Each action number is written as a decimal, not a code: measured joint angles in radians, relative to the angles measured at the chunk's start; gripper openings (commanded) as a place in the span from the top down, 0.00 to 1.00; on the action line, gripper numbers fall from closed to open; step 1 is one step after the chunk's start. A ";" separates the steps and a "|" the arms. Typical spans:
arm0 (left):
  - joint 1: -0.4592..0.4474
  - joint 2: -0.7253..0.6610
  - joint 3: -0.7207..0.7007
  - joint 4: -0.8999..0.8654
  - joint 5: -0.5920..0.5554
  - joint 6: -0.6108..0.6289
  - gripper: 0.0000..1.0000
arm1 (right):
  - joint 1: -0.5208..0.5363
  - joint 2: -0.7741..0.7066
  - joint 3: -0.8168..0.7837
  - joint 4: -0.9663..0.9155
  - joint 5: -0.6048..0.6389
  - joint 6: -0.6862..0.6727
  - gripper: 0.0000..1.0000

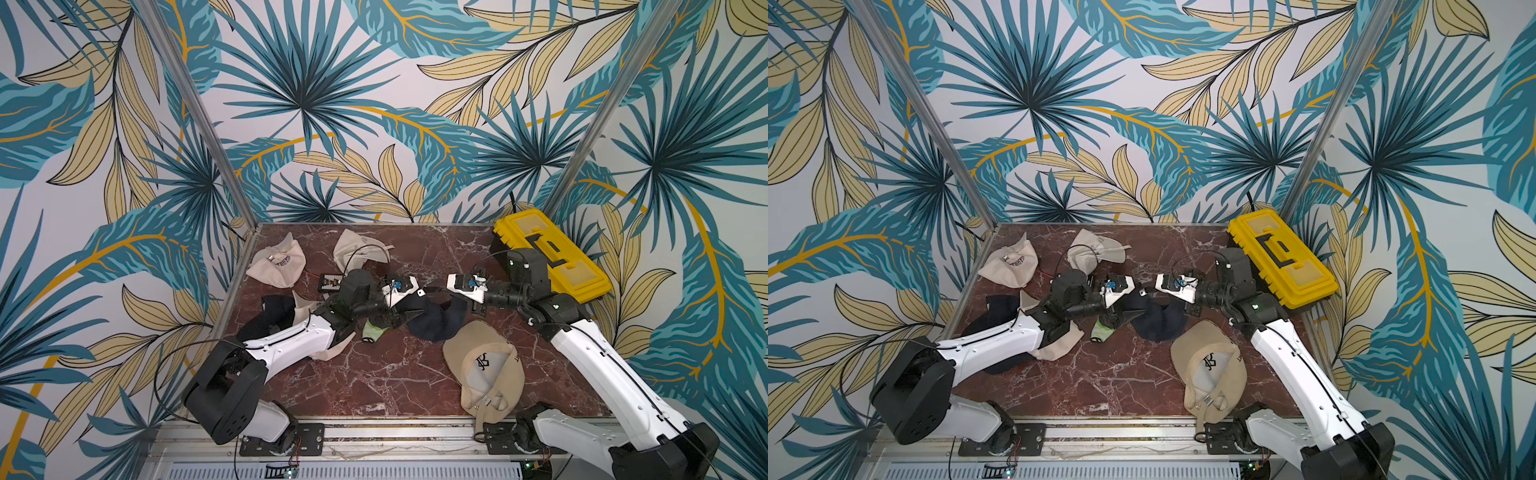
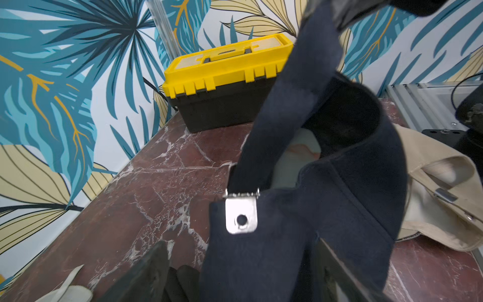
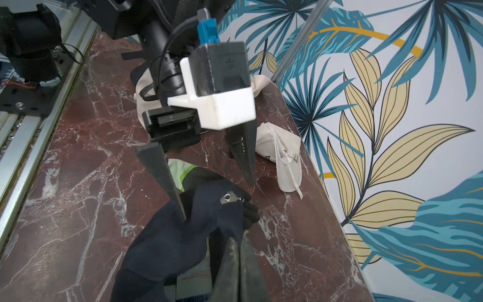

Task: Open the adjustable buckle of the baseball cap
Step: Open the adjustable buckle on the baseball cap, then pull the adjustable strap on the baseball cap.

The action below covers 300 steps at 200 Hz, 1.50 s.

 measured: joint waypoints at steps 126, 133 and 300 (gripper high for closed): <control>0.001 0.002 0.003 0.008 0.062 0.022 0.91 | -0.011 -0.031 -0.061 0.068 0.091 0.061 1.00; 0.001 0.005 0.005 0.010 0.056 0.021 0.88 | -0.014 -0.040 -0.071 0.079 0.095 0.079 1.00; 0.005 0.084 0.073 0.012 -0.008 -0.069 1.00 | -0.029 -0.099 -0.158 0.323 0.234 0.292 1.00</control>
